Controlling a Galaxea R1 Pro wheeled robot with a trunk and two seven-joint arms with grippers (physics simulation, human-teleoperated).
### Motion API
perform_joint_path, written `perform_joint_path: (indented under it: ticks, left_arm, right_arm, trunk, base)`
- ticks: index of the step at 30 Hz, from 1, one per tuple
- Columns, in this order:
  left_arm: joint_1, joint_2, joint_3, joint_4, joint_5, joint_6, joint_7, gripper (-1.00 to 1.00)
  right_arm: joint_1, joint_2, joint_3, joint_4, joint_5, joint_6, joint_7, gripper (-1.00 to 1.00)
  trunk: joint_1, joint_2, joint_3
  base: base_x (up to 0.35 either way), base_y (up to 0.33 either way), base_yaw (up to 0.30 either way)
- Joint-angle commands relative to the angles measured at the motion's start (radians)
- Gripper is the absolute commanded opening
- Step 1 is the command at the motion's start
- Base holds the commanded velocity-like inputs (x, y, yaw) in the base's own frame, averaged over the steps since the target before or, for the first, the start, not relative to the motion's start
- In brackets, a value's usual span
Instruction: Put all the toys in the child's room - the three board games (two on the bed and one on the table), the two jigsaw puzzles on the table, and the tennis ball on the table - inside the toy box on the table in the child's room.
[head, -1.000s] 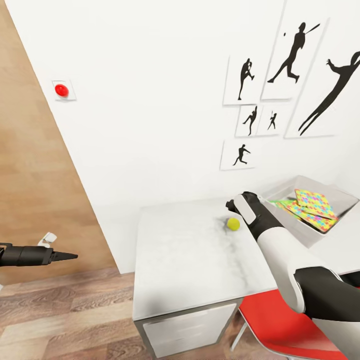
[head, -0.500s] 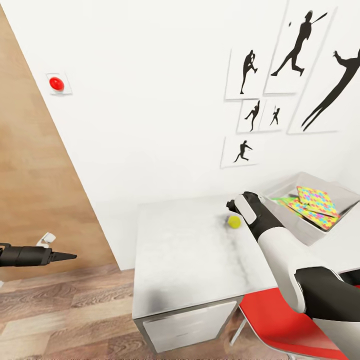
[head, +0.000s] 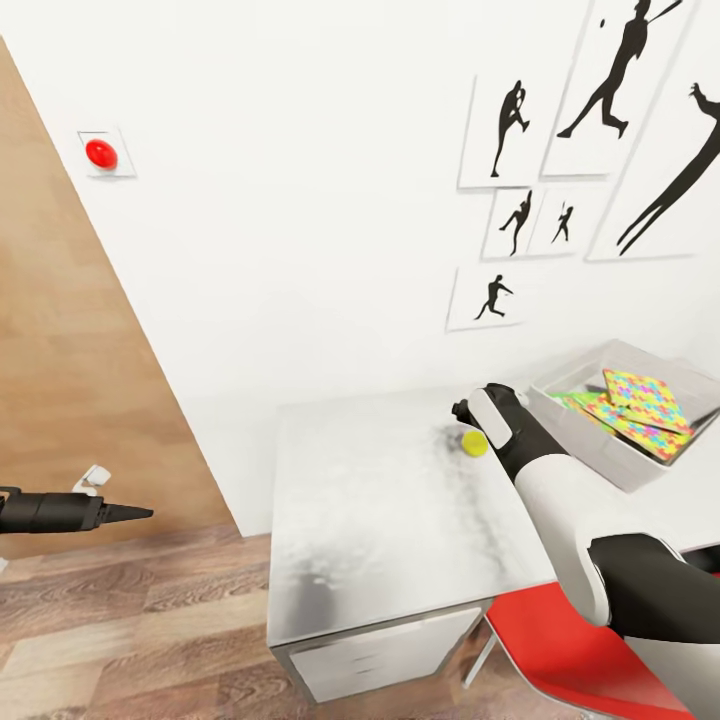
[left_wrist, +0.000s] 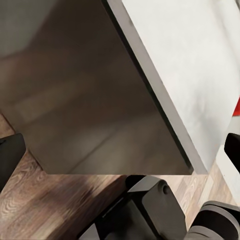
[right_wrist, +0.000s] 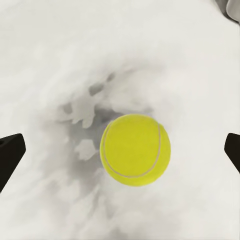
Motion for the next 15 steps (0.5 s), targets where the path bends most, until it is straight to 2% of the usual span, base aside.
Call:
perform_joint_path:
  ticks: [1,15]
  left_arm:
    - [-0.001,0.001,-0.008,-0.001,0.007,0.011,-0.003,1.0]
    - [-0.001,0.001,-0.009,-0.001,0.007,0.011,-0.003,1.0]
  right_arm:
    - [-0.001,-0.001,0.006,-0.001,-0.01,0.001,-0.009,1.0]
    - [0.001,-0.007,0.006,-0.001,-0.01,-0.003,-0.009,1.0]
  trunk:
    - [0.0,-0.001,-0.003]
    - [0.0,-0.001,-0.026]
  base:
    - [0.004,0.002,0.0]
    - [0.001,0.0,0.0]
